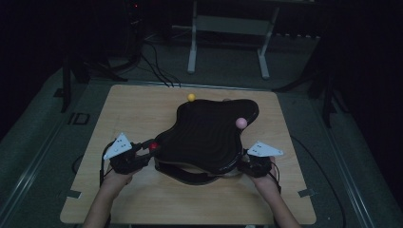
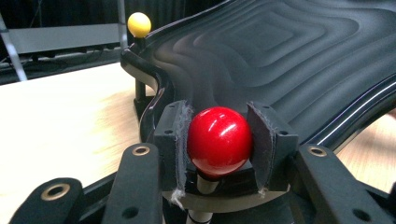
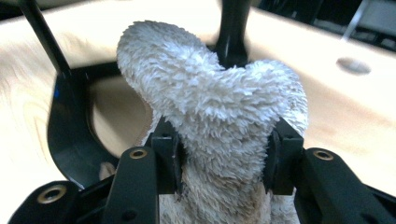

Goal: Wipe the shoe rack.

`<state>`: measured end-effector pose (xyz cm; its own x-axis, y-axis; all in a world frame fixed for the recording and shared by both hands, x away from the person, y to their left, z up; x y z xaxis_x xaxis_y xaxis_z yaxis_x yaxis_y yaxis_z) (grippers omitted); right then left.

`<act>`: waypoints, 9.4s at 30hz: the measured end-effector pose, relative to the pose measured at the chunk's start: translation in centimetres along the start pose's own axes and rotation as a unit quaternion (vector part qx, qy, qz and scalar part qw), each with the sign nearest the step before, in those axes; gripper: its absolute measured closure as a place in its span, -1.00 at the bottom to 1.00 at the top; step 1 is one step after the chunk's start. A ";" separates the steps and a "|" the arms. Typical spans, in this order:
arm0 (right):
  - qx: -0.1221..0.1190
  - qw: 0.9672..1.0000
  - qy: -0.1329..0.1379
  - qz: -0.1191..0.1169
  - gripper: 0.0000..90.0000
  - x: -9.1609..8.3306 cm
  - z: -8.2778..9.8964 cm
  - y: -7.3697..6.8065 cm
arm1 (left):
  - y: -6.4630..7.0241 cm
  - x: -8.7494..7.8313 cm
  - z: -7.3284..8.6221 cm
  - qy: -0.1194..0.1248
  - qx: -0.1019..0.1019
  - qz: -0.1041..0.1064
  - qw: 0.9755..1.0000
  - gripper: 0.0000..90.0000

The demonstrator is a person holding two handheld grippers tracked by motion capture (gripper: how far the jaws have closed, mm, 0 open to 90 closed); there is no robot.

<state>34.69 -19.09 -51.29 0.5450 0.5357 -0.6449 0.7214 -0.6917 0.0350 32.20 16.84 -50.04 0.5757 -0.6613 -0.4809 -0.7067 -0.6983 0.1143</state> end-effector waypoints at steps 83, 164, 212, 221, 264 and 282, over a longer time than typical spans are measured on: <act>-0.010 1.000 0.020 0.004 0.16 -1.2 -2.3 0.0 | 0.0 0.1 -0.1 -0.005 -0.004 -0.002 1.000 0.31; 0.038 0.980 0.124 0.153 0.46 -13.7 -8.6 11.1 | 0.0 0.1 0.0 0.000 -0.005 0.003 1.000 0.31; 0.021 0.992 0.054 0.112 0.48 -8.4 -8.8 8.4 | -0.4 0.2 0.0 -0.006 0.007 0.019 1.000 0.31; 0.001 0.994 0.069 0.088 0.47 -8.2 -8.9 6.3 | -0.4 0.2 0.0 -0.007 0.008 0.020 1.000 0.31; 0.028 0.994 0.063 0.080 0.46 -7.9 -9.0 7.9 | -0.4 0.2 -0.1 -0.018 0.011 0.027 0.999 0.31; 0.034 0.992 0.042 0.117 0.46 -7.3 -10.0 9.8 | -0.5 0.2 -0.1 -0.017 0.013 0.035 0.999 0.31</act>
<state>42.09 -24.96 -38.56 0.7302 0.3933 -0.5587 0.5416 -0.8317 0.1223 32.75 17.04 -50.14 0.5110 -0.6982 -0.5014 -0.7553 -0.6432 0.1259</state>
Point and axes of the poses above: each handheld gripper's, and its own axes: x roughly forward along the jaws, z roughly out of its underside, y roughly to its right, the point moved 5 cm from there along x, roughly forward along the jaws, and after that the axes turned 13 degrees about -y, right-handed, at the moved point
